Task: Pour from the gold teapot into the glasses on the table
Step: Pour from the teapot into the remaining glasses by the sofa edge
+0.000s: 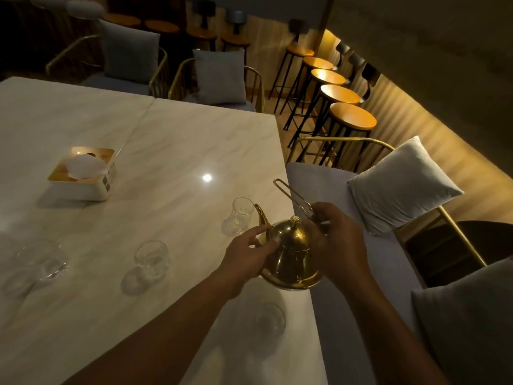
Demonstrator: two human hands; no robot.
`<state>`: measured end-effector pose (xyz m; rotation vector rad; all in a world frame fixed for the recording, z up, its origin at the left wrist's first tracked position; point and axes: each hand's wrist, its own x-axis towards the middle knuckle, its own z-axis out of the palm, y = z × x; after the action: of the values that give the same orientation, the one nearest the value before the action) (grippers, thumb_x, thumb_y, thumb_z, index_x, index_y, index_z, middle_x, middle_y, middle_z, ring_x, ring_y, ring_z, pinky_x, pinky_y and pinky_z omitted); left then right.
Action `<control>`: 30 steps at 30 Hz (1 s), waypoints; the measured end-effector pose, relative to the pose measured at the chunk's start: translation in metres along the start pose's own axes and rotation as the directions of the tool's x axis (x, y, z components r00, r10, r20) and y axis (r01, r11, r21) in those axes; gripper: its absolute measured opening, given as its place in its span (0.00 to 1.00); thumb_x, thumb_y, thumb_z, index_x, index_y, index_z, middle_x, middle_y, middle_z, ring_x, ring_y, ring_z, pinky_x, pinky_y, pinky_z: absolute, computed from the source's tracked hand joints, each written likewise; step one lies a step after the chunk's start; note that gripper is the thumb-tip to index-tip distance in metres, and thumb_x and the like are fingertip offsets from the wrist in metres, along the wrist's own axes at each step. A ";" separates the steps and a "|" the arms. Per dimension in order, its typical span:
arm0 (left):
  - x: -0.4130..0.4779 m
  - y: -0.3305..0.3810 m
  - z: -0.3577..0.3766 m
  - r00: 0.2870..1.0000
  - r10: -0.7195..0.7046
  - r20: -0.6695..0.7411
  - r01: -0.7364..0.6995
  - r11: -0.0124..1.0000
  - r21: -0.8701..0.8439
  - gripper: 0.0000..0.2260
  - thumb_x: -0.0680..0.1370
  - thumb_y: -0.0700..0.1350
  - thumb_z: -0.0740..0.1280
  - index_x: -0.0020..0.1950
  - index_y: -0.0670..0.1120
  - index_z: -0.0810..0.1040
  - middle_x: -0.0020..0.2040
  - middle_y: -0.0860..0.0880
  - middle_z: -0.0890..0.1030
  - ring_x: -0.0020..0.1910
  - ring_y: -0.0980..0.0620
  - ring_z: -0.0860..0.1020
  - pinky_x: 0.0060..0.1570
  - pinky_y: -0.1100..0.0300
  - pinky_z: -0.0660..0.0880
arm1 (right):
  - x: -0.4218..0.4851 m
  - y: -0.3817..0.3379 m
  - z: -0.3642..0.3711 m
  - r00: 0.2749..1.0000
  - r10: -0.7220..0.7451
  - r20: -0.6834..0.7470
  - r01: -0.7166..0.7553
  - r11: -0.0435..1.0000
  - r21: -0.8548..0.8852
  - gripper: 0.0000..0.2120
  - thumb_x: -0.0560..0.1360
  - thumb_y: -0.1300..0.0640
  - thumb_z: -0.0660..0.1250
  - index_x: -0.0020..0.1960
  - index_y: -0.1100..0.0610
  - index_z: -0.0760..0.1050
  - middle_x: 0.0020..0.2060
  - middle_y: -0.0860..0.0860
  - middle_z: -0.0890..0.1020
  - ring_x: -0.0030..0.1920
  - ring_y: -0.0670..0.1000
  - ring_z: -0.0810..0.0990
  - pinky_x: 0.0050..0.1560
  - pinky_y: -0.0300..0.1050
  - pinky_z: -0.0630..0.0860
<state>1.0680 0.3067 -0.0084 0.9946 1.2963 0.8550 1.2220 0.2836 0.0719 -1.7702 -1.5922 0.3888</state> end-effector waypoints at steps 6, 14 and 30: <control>0.032 -0.013 0.004 0.996 -0.081 -0.034 0.081 0.997 -0.020 0.19 0.72 0.56 0.72 0.62 0.61 0.76 0.60 0.47 0.79 0.54 0.48 0.79 0.48 0.48 0.82 | 0.034 0.023 0.025 0.996 -0.010 0.084 0.012 1.000 -0.014 0.16 0.78 0.58 0.71 0.65 0.55 0.78 0.55 0.52 0.83 0.51 0.46 0.78 0.49 0.38 0.73; 0.068 -0.022 0.002 0.988 -0.156 -0.015 0.155 0.987 -0.037 0.19 0.75 0.54 0.70 0.65 0.58 0.76 0.57 0.48 0.81 0.52 0.50 0.79 0.49 0.48 0.81 | 0.066 0.034 0.044 0.987 -0.010 0.161 0.020 0.998 -0.063 0.18 0.78 0.55 0.70 0.67 0.55 0.76 0.57 0.52 0.83 0.48 0.45 0.76 0.41 0.28 0.67; 0.088 -0.015 0.001 0.980 -0.195 -0.023 0.192 0.977 -0.089 0.12 0.73 0.59 0.70 0.56 0.61 0.77 0.45 0.55 0.79 0.50 0.48 0.78 0.40 0.53 0.82 | 0.104 0.018 0.050 0.972 -0.057 0.226 0.091 0.986 -0.140 0.13 0.80 0.55 0.68 0.62 0.58 0.79 0.53 0.56 0.84 0.45 0.49 0.76 0.46 0.41 0.72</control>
<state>1.0774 0.3834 -0.0538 0.7753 1.3480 0.7723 1.2231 0.3983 0.0494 -1.8236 -1.8822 0.4540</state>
